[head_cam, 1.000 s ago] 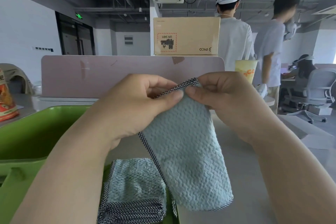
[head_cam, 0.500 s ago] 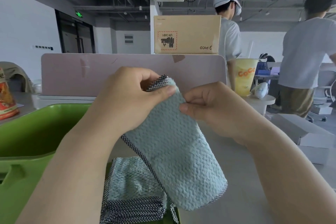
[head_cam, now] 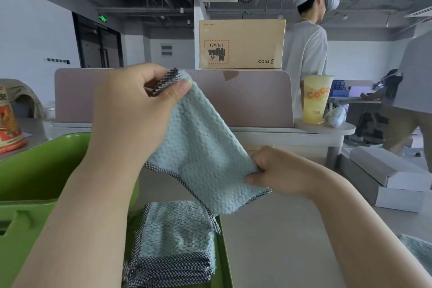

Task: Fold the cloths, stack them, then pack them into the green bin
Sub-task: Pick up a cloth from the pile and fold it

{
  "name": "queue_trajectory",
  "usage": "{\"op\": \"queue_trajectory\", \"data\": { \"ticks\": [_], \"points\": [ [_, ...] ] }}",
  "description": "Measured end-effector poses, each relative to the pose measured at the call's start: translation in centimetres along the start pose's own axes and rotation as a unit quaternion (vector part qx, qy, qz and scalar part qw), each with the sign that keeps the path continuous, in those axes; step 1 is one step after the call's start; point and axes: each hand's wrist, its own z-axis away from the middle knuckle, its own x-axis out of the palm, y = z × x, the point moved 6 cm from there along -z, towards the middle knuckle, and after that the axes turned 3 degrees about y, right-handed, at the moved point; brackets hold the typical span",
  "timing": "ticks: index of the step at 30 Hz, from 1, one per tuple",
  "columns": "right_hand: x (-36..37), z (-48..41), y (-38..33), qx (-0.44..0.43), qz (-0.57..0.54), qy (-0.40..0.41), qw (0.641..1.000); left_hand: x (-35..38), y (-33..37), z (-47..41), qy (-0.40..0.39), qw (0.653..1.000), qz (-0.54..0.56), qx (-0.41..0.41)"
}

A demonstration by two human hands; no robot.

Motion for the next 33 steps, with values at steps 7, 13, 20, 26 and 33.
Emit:
{"op": "queue_trajectory", "data": {
  "ticks": [7,13,20,26,33],
  "points": [
    [0.7,0.2,2.3,0.033,-0.027,-0.054,0.998,-0.4,-0.5,-0.2,0.014,1.0,0.008,-0.002],
    [-1.6,1.8,-4.3,-0.119,-0.161,0.004,0.98,1.6,0.5,0.1,-0.091,0.994,0.067,-0.005],
    [-2.8,4.0,-6.5,-0.092,-0.47,-0.036,0.877,2.3,-2.1,0.5,-0.079,0.985,0.074,-0.132],
    [-3.6,3.4,-4.8,0.05,-0.605,0.037,0.794,5.5,-6.8,3.7,-0.258,0.885,0.023,-0.386],
    [-3.1,1.9,-2.7,0.13,-0.656,0.118,0.734,7.8,-4.2,4.1,-0.342,0.862,0.177,-0.329]
  ]
}}
